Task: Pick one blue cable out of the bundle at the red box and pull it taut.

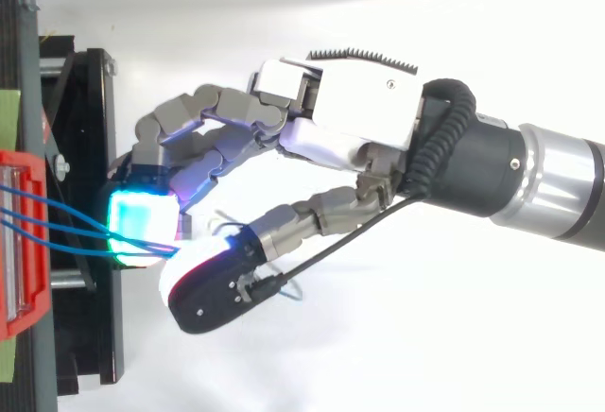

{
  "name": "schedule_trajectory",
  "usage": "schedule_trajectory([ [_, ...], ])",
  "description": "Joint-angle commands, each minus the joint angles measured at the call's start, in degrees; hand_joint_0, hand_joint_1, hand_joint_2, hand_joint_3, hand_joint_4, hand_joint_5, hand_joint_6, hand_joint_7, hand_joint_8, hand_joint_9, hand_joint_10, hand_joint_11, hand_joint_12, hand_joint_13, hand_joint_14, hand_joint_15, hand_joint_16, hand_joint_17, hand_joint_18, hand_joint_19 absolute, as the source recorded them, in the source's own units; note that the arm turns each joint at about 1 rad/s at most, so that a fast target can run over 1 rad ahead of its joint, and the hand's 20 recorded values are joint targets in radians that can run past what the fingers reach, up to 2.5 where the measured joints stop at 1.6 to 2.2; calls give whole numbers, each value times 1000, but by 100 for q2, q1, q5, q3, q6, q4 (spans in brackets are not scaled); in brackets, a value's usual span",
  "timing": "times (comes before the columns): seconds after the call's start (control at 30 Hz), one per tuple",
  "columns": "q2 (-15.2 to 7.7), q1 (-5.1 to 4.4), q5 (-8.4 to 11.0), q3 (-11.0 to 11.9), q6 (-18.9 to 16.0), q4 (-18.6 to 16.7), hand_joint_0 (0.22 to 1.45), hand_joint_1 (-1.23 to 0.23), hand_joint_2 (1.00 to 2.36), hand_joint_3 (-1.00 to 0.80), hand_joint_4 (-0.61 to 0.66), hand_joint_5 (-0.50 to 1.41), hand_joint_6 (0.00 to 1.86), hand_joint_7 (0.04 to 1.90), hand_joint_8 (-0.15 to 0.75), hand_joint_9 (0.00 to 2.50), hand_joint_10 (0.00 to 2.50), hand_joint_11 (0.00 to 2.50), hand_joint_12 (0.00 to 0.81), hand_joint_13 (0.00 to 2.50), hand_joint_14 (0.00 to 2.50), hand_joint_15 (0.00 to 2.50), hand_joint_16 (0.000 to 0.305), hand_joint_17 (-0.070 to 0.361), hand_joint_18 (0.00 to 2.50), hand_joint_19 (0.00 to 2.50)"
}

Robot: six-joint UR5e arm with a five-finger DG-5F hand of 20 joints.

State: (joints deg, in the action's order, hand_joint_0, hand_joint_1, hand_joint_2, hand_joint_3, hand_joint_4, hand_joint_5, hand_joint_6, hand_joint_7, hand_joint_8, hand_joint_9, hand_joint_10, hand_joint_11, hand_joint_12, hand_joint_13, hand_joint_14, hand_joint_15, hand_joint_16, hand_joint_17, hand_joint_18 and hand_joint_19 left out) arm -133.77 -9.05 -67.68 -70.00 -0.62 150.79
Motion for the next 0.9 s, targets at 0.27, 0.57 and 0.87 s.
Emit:
schedule_trajectory([
  [0.27,0,-1,0,-4,0,-6,601,-767,1000,-500,-17,-157,839,1124,226,939,16,933,286,431,10,231,40,89,535,390],
  [0.57,0,-9,9,-4,0,-6,495,-752,1000,-500,11,-169,850,1015,260,931,15,942,313,445,9,246,45,101,563,384],
  [0.87,0,-9,70,4,0,-6,626,-796,1001,-482,-8,-164,858,1083,244,940,17,962,292,444,10,251,40,90,534,401],
])
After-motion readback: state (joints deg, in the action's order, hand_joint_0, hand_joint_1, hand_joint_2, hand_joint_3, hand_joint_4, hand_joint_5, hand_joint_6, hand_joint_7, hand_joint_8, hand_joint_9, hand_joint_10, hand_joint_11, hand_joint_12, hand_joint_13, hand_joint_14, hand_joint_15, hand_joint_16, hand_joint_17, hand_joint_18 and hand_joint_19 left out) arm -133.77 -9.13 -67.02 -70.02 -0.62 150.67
